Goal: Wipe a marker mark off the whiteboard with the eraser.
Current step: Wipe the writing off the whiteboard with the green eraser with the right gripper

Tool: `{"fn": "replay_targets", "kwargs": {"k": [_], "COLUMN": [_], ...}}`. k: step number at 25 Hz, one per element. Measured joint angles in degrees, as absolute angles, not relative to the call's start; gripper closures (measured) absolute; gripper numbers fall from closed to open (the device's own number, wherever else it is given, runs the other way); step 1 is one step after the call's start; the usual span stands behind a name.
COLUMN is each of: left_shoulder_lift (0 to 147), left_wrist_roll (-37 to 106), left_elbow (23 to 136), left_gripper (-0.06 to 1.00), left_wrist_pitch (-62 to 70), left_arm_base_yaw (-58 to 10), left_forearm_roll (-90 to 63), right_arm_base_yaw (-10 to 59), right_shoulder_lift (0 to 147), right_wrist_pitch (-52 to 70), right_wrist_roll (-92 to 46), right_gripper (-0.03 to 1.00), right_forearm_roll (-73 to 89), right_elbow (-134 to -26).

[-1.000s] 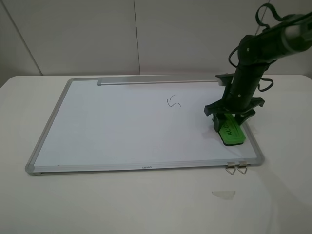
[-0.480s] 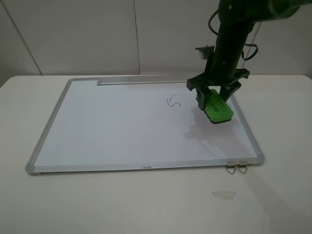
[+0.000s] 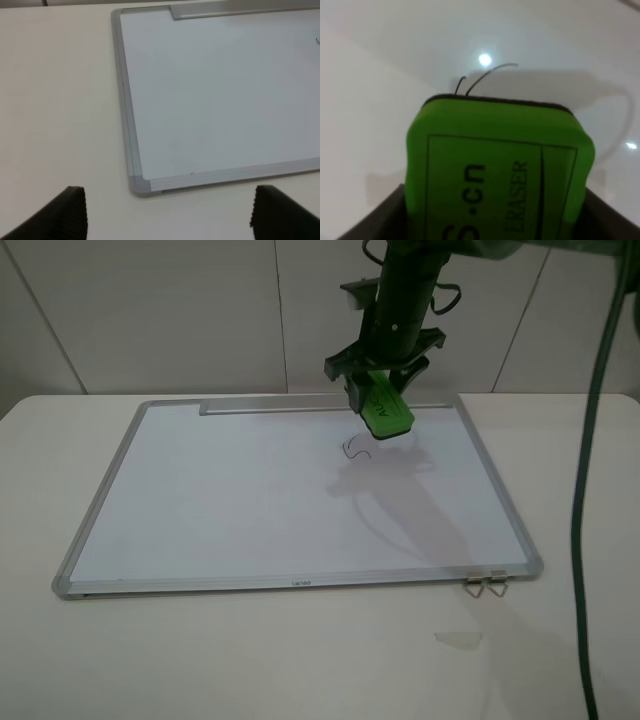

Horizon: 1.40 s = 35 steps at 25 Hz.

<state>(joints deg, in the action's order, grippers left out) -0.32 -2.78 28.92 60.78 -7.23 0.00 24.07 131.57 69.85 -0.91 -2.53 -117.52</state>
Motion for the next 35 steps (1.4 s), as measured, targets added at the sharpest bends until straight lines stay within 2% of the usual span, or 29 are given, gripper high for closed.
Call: {"fn": "replay_targets", "kwargs": {"k": [6,12,26,35], "left_shoulder_lift": [-0.32,-0.32,-0.32,-0.32], "left_wrist_roll": [-2.78,-2.78,-2.78,-2.78], "left_elbow": [28.92,28.92,28.92,28.92], "left_gripper": [0.26,0.26,0.26,0.26], "left_wrist_pitch": [60.78,60.78,60.78,60.78], "left_arm_base_yaw": [-7.23,-7.23,-7.23,-7.23], "left_forearm_roll": [0.00,0.00,0.00,0.00], "right_arm_base_yaw": [24.07,24.07,24.34,32.37], "right_shoulder_lift": [141.25,147.47,148.40,148.46], "right_wrist_pitch": [69.85,70.04,70.72,70.08], "right_wrist_roll": [-2.57,-2.96,-3.54,-3.65], "right_gripper": [0.37,0.37,0.37,0.37], "right_forearm_roll": [-2.77,-2.77,-2.00,1.11], "right_elbow": [-124.77,-126.48,-127.53,-127.55]}}
